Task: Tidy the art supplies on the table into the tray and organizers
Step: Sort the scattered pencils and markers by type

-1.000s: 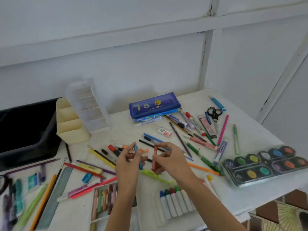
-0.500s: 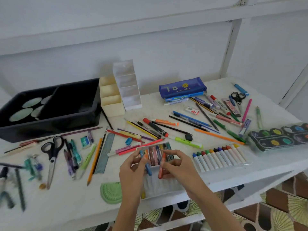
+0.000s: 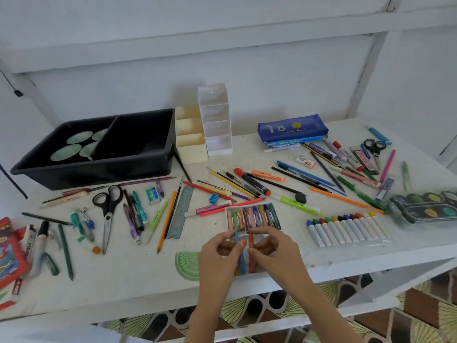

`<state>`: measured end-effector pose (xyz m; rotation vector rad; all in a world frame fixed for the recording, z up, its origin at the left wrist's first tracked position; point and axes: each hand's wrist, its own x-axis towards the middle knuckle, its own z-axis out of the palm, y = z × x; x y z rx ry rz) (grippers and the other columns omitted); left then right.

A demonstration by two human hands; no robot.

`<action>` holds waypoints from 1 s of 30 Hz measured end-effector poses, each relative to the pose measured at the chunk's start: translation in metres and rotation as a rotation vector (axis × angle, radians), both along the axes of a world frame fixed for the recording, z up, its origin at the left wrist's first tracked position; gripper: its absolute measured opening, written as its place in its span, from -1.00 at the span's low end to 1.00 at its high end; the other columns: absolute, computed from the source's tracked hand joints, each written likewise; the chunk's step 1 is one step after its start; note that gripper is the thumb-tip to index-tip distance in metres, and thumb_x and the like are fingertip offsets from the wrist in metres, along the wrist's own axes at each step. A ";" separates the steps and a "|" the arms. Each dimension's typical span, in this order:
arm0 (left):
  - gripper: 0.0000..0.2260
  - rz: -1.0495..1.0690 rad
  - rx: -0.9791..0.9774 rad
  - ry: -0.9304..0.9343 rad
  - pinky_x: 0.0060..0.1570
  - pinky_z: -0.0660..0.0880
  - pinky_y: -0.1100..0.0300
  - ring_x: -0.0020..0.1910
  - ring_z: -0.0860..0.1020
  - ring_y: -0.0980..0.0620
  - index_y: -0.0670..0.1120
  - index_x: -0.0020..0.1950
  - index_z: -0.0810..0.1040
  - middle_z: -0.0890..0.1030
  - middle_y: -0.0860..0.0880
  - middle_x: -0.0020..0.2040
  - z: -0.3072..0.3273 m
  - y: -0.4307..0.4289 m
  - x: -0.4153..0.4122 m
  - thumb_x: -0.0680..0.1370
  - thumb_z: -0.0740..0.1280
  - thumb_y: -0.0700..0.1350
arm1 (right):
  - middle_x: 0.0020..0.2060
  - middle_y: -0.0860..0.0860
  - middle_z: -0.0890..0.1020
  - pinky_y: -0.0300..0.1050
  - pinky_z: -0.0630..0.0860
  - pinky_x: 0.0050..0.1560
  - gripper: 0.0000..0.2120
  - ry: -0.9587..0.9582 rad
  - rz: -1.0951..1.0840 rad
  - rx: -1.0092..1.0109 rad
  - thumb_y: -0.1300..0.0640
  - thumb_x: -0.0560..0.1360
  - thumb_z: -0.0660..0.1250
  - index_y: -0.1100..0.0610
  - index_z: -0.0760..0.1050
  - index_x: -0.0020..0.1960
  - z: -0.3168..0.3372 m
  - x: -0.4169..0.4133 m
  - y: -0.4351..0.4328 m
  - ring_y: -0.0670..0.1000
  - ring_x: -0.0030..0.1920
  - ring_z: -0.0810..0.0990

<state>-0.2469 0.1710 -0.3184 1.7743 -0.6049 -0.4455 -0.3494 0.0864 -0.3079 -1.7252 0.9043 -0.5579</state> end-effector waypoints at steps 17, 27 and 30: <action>-0.54 0.124 0.160 -0.515 0.03 0.11 0.22 0.25 0.30 0.25 0.17 0.36 0.28 0.50 0.05 0.26 -0.045 0.003 -0.010 0.52 0.02 0.32 | -0.17 -0.09 0.53 -0.34 0.48 -0.18 -0.46 -0.010 0.193 -0.154 0.19 0.42 0.46 -0.26 0.34 0.22 -0.018 -0.008 0.007 -0.14 -0.17 0.50; -0.46 -0.261 0.134 -0.503 0.43 -0.25 0.20 0.48 -0.11 0.31 0.19 0.47 0.05 0.06 0.33 0.43 -0.045 0.004 -0.002 0.53 -0.25 0.31 | -0.17 -0.11 0.54 -0.39 0.46 -0.16 -0.44 -0.009 0.202 -0.154 0.21 0.42 0.46 -0.20 0.33 0.26 -0.018 -0.011 0.004 -0.20 -0.16 0.50; -0.52 -0.299 0.154 -0.524 0.40 -0.33 0.25 0.47 -0.15 0.31 0.15 0.50 -0.03 0.03 0.25 0.48 -0.039 0.009 -0.005 0.56 -0.21 0.12 | -0.15 -0.11 0.53 -0.39 0.46 -0.15 -0.43 -0.004 0.203 -0.178 0.21 0.43 0.45 -0.18 0.32 0.30 -0.020 -0.011 0.004 -0.20 -0.14 0.49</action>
